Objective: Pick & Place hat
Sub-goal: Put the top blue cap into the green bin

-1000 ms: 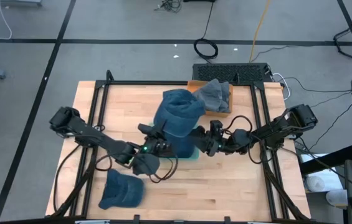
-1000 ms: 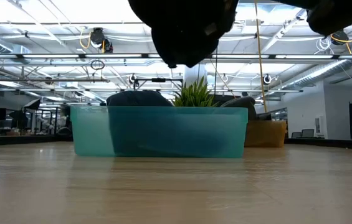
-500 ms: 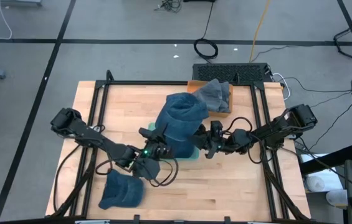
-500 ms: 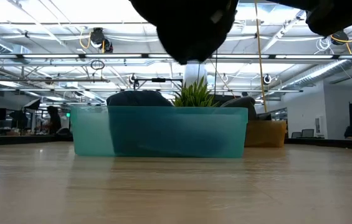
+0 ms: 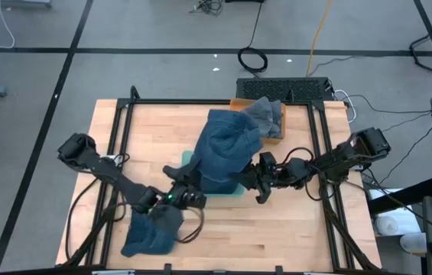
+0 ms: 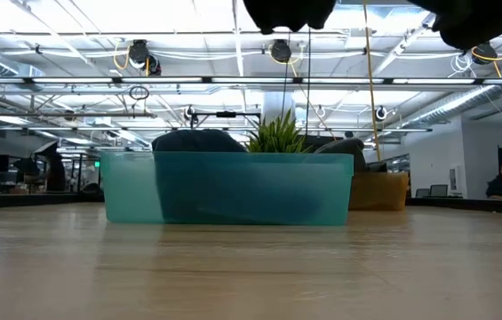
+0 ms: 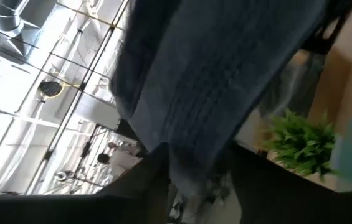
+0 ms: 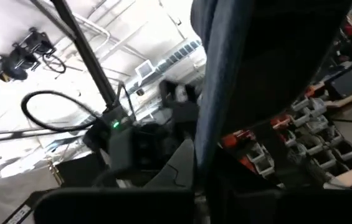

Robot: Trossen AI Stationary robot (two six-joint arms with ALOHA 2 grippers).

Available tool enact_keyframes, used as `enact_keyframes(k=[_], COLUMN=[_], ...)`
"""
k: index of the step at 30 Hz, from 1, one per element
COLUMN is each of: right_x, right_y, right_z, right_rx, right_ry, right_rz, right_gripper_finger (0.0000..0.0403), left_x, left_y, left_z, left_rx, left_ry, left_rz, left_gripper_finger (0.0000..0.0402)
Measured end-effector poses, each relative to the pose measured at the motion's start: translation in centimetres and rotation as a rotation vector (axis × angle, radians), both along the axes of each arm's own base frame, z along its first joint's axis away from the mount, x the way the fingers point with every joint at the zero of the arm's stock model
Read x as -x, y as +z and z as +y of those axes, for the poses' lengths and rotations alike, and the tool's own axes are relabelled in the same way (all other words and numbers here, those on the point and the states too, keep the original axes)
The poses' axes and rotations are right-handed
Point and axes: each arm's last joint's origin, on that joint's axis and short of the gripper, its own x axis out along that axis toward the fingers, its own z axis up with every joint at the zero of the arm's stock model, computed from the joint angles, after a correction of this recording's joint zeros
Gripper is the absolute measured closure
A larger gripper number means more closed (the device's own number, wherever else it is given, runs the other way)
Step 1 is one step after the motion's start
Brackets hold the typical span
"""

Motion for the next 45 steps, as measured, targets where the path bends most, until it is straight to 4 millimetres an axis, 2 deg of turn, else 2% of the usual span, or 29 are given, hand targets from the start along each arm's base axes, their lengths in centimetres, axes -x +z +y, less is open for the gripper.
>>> enact_keyframes(k=[6,11,16,20,26,31,37,42,45], right_x=[-0.2,0.0,1.2,3.0,6.0,7.9,8.7,8.4,7.9], right_y=[0.3,0.0,-0.5,-1.2,-0.8,0.0,0.8,2.4,3.1], right_z=[-1.3,-1.9,-1.8,-2.1,-2.2,-1.7,-0.8,0.0,0.7], right_rx=[0.036,0.070,0.179,0.211,0.222,0.278,0.432,0.665,0.764], right_ry=[0.057,0.172,0.319,0.365,0.464,0.526,0.467,0.242,0.211], right_rz=[0.038,0.193,0.433,0.661,0.823,0.838,0.768,0.708,0.684], right_gripper_finger=[0.0402,0.0402,0.0403,0.0403,0.0403,0.0403,0.0403,0.0403,0.0403], left_x=[1.9,4.1,6.2,7.6,8.3,8.3,8.0,8.5,8.8], left_y=[0.9,2.5,4.8,6.6,7.6,7.7,8.0,8.3,8.5], left_z=[-2.0,-3.4,-3.3,-2.4,-1.6,-1.6,-1.6,1.7,4.3], left_rx=[0.043,0.112,0.206,0.285,0.352,0.360,0.448,0.562,0.640], left_ry=[-0.076,-0.147,-0.186,-0.191,-0.189,-0.219,-0.491,-0.593,-0.576], left_rz=[-0.060,-0.145,-0.257,-0.355,-0.438,-0.433,-0.379,-0.296,-0.268], left_gripper_finger=[0.0142,0.0074,0.0033,0.0024,0.0031,0.0027,0.0028,0.0029,0.0030])
